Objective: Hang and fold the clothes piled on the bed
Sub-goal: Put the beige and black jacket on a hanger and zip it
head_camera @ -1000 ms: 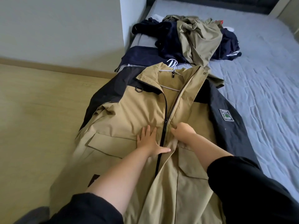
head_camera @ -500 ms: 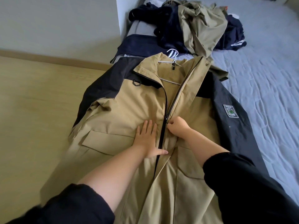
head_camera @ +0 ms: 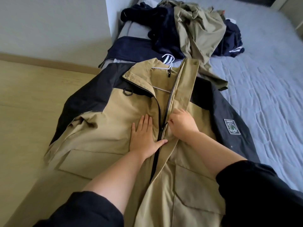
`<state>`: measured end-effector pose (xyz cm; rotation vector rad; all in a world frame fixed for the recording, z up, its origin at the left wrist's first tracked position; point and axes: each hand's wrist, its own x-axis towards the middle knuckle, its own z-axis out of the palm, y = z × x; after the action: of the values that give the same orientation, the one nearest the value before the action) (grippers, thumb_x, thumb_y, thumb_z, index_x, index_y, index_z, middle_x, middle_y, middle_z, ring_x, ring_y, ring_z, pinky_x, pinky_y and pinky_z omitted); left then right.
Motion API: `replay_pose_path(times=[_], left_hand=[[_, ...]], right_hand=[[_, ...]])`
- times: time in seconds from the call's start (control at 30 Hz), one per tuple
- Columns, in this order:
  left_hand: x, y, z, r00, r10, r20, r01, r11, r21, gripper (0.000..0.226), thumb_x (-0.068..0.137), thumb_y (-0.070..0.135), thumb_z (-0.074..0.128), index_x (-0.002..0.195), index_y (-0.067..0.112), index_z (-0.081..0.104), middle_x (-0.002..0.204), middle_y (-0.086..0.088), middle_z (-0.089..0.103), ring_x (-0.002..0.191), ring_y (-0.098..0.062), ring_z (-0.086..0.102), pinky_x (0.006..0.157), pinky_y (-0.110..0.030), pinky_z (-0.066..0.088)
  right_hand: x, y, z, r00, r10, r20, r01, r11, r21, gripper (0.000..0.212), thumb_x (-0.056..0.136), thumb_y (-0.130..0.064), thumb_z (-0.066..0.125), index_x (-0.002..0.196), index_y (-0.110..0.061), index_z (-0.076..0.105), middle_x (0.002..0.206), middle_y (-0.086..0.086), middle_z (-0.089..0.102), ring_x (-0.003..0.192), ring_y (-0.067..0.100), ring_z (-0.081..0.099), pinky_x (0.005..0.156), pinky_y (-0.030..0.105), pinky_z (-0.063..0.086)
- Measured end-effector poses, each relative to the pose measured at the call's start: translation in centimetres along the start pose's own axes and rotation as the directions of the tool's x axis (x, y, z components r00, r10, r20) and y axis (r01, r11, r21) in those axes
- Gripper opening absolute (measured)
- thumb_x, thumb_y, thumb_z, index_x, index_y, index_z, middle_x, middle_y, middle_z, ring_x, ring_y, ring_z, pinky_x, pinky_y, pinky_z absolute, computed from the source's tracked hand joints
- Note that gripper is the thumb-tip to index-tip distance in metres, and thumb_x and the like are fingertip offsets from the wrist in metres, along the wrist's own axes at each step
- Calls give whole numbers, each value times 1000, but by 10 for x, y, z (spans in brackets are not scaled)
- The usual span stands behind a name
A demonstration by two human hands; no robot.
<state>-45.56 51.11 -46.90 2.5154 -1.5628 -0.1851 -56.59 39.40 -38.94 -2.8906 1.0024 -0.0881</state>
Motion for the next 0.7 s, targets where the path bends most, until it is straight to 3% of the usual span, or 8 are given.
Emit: replay_pose_path(times=[0.1,0.17,0.3,0.4,0.53,0.63,0.7], left_hand=[[12,2,1,1000,-2,-12,2,1000,26,114,66,86,8,153,12,5,161,-3,4,147,-16,-3,117,-48,-1],[15,2,2,1000,3,-4,-3,999,37,113,67,86,8,152,11,7,161,-4,5,147,-17,-2,117,-49,0],[15,1,5,1000,16,-21,-15,999,40,111,70,86,9,153,12,5,161,-4,3,148,-18,-3,117,-49,0],[14,1,5,1000,20,-11,-20,999,48,111,70,85,9,153,12,4,161,-4,1,148,-18,-4,117,-48,-2],[23,1,4,999,-20,29,20,1000,8,112,67,86,3,153,15,-1,161,-1,-6,147,-15,-9,115,-45,-9],[48,2,-3,993,-106,52,109,992,-59,112,65,87,-2,152,17,-5,160,2,-11,145,-13,-17,113,-44,-13],[63,4,-6,992,-120,47,122,992,-37,113,65,87,-2,152,16,-4,161,1,-8,146,-15,-16,114,-45,-12]], right_hand=[[20,4,3,968,-248,26,248,947,-203,16,89,-20,51,92,-14,66,101,2,54,98,23,48,85,32,38],[32,9,-1,948,-314,42,315,920,-232,14,90,-16,51,93,-13,64,100,3,54,94,24,51,81,32,40],[60,23,-16,982,-182,-44,169,962,-213,13,88,-8,47,90,-9,60,95,7,55,84,30,58,63,37,44],[72,21,-11,997,-82,-1,80,975,-206,16,89,-9,46,98,-12,59,101,4,54,92,25,57,68,36,47],[64,29,8,978,196,76,-198,980,21,13,94,-18,49,98,-13,61,101,6,61,92,28,60,71,31,45],[57,37,13,949,275,157,-301,937,175,14,95,-25,49,90,-17,59,93,3,62,89,25,60,71,28,43],[60,39,10,945,277,172,-307,934,181,16,96,-27,49,90,-16,59,95,5,63,89,26,60,71,29,44]])
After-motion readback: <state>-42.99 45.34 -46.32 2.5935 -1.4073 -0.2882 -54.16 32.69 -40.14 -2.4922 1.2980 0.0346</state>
